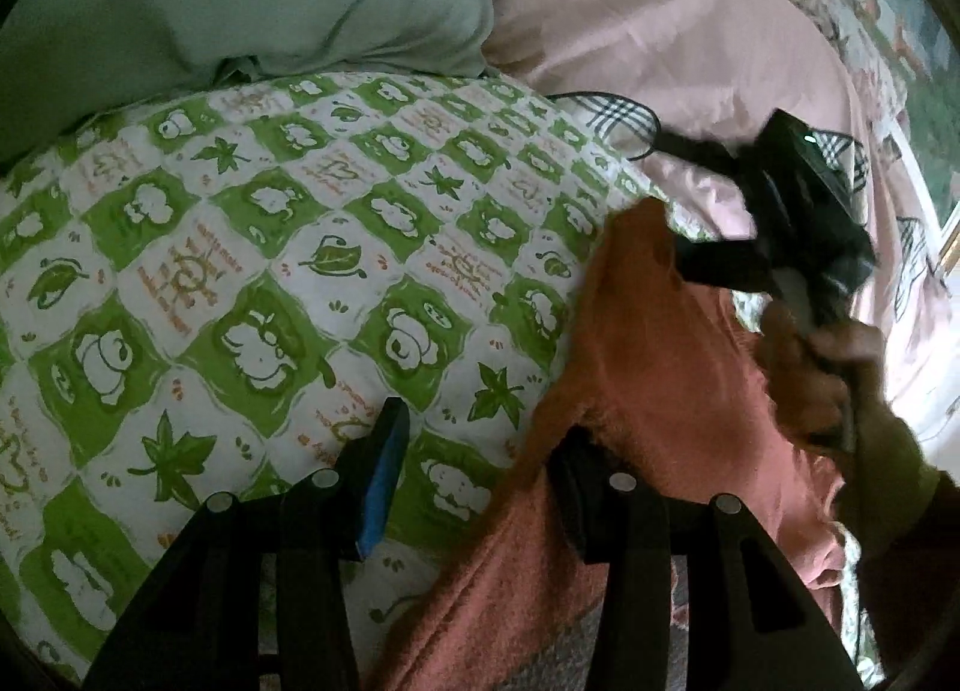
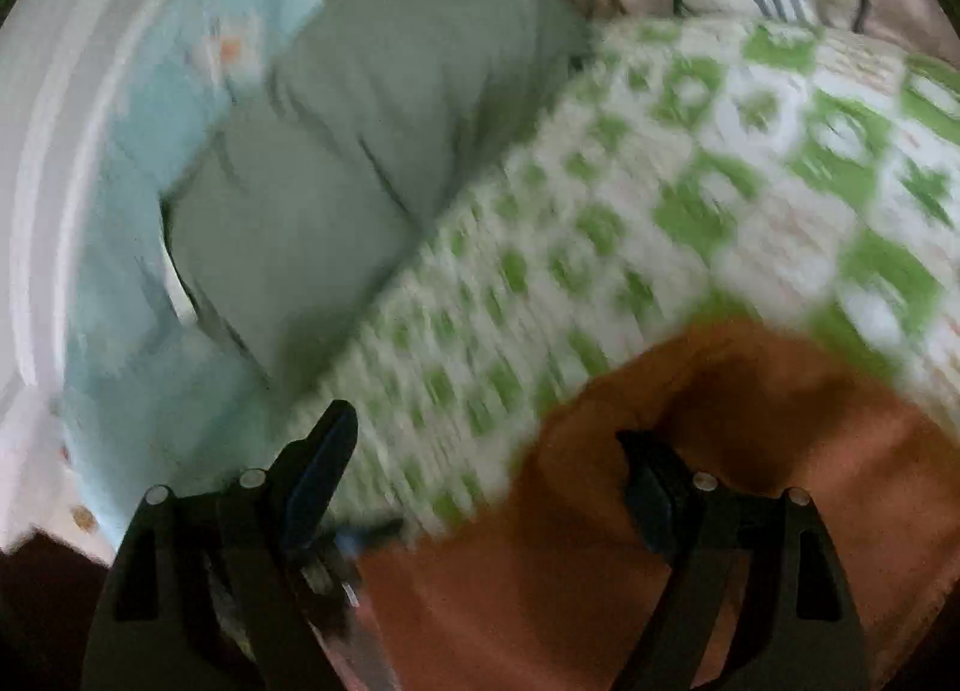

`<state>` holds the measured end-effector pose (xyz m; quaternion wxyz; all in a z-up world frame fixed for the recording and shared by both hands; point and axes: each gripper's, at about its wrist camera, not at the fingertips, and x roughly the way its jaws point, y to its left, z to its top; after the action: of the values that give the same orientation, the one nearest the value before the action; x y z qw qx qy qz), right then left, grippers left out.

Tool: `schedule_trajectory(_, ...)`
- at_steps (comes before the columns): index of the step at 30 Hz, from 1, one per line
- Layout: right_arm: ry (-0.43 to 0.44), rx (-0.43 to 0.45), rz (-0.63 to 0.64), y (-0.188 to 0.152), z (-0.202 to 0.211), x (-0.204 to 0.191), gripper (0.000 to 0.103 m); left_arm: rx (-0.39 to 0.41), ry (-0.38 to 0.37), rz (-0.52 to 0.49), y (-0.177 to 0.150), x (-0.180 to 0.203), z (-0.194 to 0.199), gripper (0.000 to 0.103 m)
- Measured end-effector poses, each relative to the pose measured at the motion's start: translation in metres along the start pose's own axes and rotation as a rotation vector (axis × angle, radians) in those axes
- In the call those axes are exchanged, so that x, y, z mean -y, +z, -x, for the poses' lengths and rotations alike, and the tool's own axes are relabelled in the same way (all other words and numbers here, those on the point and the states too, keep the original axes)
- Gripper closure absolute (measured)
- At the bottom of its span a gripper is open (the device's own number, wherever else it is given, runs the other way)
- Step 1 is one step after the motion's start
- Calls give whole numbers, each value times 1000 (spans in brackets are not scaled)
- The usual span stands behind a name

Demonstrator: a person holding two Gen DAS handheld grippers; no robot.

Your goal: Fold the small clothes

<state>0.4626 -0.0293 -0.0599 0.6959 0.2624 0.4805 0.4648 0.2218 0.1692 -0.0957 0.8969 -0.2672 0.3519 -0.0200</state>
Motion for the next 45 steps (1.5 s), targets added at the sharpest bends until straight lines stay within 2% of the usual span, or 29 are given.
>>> schedule_trajectory(4, -24, 108, -153, 3, -6, 24, 19, 3, -38, 61, 2, -11, 1, 61)
schedule_trajectory(5, -39, 126, -148, 1, -2, 21, 19, -4, -46, 70, 3, -12, 2, 61)
schedule_trajectory(7, -123, 161, -132, -8, 16, 10, 19, -19, -47, 77, 4, -13, 4, 61)
schedule_trajectory(10, -229, 249, -119, -22, 49, -1, 19, -37, 1, 50, 3, -9, 16, 62)
schedule_trajectory(12, -285, 298, -129, -37, 80, -7, 19, -37, 66, 12, 1, -6, 30, 63)
schedule_trajectory(14, -309, 340, -137, -60, 107, -12, 19, -40, 68, -15, 1, 0, 42, 63)
schedule_trajectory(18, -342, 411, -186, -132, 152, -23, 19, -50, 20, -114, 13, 34, 43, 60)
schedule_trajectory(20, -380, 445, -226, -184, 176, -22, 20, -53, -36, -152, 18, 54, 35, 60)
schedule_trajectory(23, -475, 444, -314, -237, 200, -6, 20, -107, -91, -235, 18, 77, 11, 59)
schedule_trajectory(25, -571, 432, -406, -268, 217, 12, 21, -159, -53, -285, 15, 83, -13, 59)
schedule_trajectory(26, -642, 456, -431, -285, 233, 19, 27, -196, -6, -309, 14, 81, -28, 59)
schedule_trajectory(27, -674, 476, -433, -293, 244, 21, 36, -218, 30, -323, 12, 78, -37, 60)
schedule_trajectory(28, -701, 489, -443, -301, 254, 23, 52, -233, 58, -336, 12, 75, -44, 60)
schedule_trajectory(30, -765, 537, -459, -315, 274, 15, 54, -233, 42, -341, 14, 70, -41, 61)
schedule_trajectory(32, -806, 573, -451, -324, 285, 1, 45, -220, 77, -361, 14, 71, -29, 62)
schedule_trajectory(36, -790, 599, -443, -345, 295, -21, 41, -190, 98, -378, 7, 64, 8, 48)
schedule_trajectory(41, -778, 603, -455, -386, 298, -47, 41, -218, 109, -383, -13, 41, 52, 46)
schedule_trajectory(45, -791, 606, -470, -425, 302, -70, 41, -264, 86, -361, -36, 13, 87, 42)
